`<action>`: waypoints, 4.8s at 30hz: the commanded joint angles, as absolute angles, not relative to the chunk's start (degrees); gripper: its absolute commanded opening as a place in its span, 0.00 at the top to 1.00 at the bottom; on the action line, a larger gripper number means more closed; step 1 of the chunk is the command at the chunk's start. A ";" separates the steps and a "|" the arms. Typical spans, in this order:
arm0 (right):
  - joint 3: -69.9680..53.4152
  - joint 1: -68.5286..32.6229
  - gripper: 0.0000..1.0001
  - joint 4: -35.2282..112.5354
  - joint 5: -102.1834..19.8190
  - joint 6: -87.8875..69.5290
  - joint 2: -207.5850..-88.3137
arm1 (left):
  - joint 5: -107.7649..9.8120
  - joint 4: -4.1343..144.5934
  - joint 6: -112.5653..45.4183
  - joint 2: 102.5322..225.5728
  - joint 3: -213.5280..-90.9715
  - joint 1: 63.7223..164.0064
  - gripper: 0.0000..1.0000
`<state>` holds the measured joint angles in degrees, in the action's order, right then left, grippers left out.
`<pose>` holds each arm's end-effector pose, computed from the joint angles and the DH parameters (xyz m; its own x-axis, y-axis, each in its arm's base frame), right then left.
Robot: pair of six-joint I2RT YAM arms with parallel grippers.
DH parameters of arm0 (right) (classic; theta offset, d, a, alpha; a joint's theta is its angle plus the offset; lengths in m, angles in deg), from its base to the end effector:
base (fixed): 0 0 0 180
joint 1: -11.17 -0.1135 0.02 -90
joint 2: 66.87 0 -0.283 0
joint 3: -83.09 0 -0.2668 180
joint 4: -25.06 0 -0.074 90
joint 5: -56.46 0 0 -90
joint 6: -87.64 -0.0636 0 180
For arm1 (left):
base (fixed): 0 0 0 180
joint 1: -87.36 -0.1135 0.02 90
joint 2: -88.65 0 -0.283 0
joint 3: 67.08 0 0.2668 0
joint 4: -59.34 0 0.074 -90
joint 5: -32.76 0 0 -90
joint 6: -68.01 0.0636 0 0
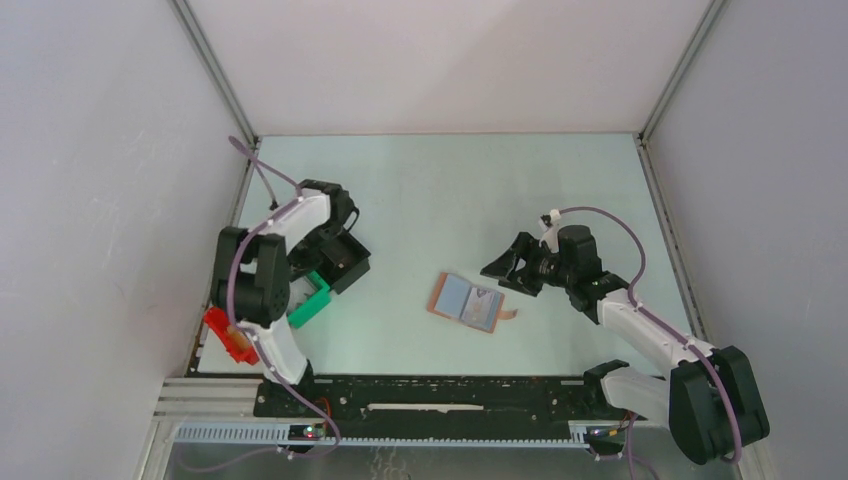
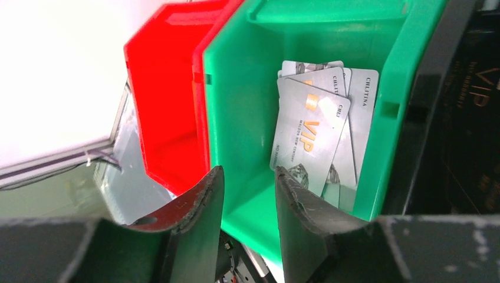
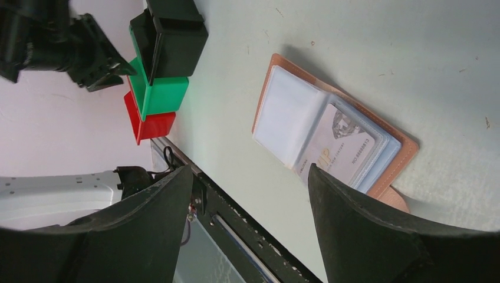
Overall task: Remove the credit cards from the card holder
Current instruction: Place the credit card in the storage box, then remove the credit card from the card holder.
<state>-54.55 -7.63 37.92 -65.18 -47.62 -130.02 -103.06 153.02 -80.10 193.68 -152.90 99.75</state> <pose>0.2243 0.1116 0.2003 -0.8577 0.3468 -0.3795 -0.1115 0.5951 0.7959 0.3021 -0.0197 0.1900 -0.8336 -0.4227 -0.3555 -0.5411 0.4958 0.6793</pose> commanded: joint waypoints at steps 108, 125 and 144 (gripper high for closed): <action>-65.02 -17.92 0.77 14.09 -56.57 -64.49 -153.52 | -22.60 63.89 -72.97 195.42 -127.56 125.21 0.68; -65.72 -16.13 0.77 18.63 -55.58 -62.28 -148.65 | -22.57 61.92 -73.33 194.86 -124.43 123.03 0.82; -64.14 -21.36 0.75 23.93 -49.98 -61.07 -140.98 | -23.31 63.61 -72.40 194.21 -124.13 122.96 0.74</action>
<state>-65.10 -21.12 22.24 -52.00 -62.42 -139.51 -20.73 60.83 -74.07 194.60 -125.51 123.00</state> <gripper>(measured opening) 0.251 0.248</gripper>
